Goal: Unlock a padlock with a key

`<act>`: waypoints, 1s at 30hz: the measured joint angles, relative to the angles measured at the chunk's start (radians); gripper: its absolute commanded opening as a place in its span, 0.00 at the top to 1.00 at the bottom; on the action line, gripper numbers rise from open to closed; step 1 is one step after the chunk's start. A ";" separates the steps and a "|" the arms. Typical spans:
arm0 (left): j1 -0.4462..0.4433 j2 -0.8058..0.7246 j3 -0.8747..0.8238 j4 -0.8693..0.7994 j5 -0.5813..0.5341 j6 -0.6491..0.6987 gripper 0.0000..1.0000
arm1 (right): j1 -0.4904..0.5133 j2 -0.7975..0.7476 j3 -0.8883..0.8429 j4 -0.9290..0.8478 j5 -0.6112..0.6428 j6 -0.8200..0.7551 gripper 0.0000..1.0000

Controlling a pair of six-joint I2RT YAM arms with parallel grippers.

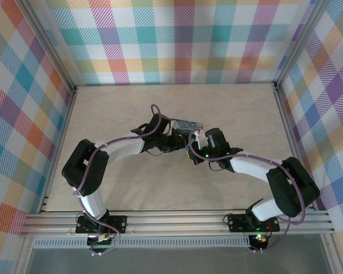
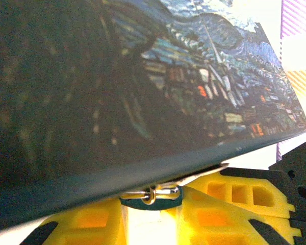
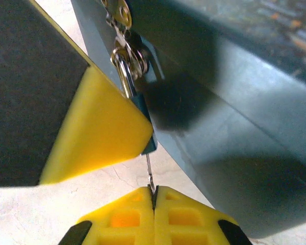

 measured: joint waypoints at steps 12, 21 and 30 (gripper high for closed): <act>0.000 -0.011 0.002 0.002 -0.012 -0.004 0.76 | 0.000 0.000 -0.011 0.050 0.000 0.029 1.00; 0.000 -0.015 0.008 0.004 -0.023 -0.029 0.76 | 0.000 0.004 -0.040 0.132 0.007 0.051 1.00; 0.000 -0.017 0.015 0.003 -0.030 -0.029 0.76 | 0.000 0.006 -0.040 0.149 0.010 0.031 0.99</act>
